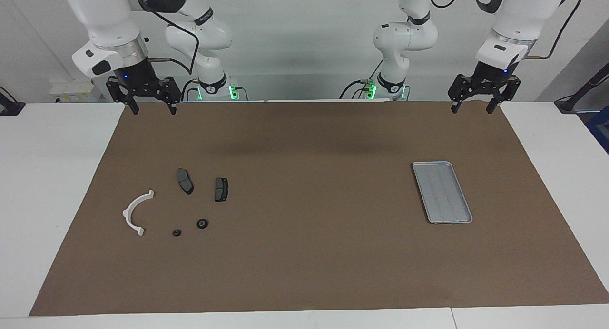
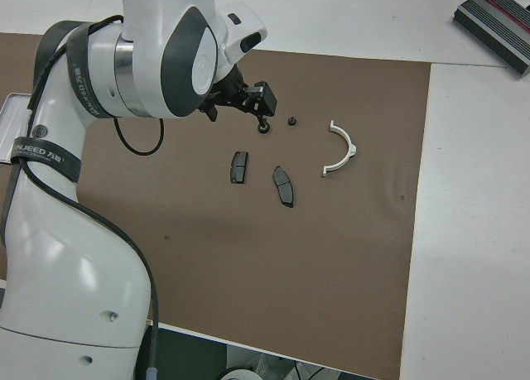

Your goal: Pick bearing gear from pile to tray

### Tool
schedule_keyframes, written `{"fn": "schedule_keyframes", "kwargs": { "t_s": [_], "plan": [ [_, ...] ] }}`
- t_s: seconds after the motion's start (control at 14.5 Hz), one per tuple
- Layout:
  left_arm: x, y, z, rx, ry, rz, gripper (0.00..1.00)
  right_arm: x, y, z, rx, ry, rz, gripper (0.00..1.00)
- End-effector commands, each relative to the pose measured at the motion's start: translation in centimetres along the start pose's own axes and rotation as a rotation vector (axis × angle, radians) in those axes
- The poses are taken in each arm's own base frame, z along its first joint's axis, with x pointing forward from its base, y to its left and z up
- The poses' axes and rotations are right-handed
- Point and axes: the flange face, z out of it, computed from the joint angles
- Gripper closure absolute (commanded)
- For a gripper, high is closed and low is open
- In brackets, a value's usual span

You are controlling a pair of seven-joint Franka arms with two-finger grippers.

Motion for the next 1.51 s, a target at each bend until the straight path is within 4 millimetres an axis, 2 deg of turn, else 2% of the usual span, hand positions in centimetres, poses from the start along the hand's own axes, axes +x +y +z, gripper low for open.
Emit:
{"fn": "schedule_keyframes", "kwargs": {
  "t_s": [0.0,1.1,1.45],
  "plan": [
    [-0.24,-0.63,0.18,-0.002,0.018,0.003,0.0,0.07,0.22,-0.23,-0.011,0.015,-0.02,0.0],
    [-0.47,0.02,0.13,-0.004,0.001,0.011,0.0,-0.52,0.76,-0.93,0.005,0.018,-0.014,0.0],
    [-0.48,0.0,0.13,-0.003,0.001,0.011,0.0,-0.52,0.36,-0.88,0.005,0.018,-0.018,0.0]
  ]
}}
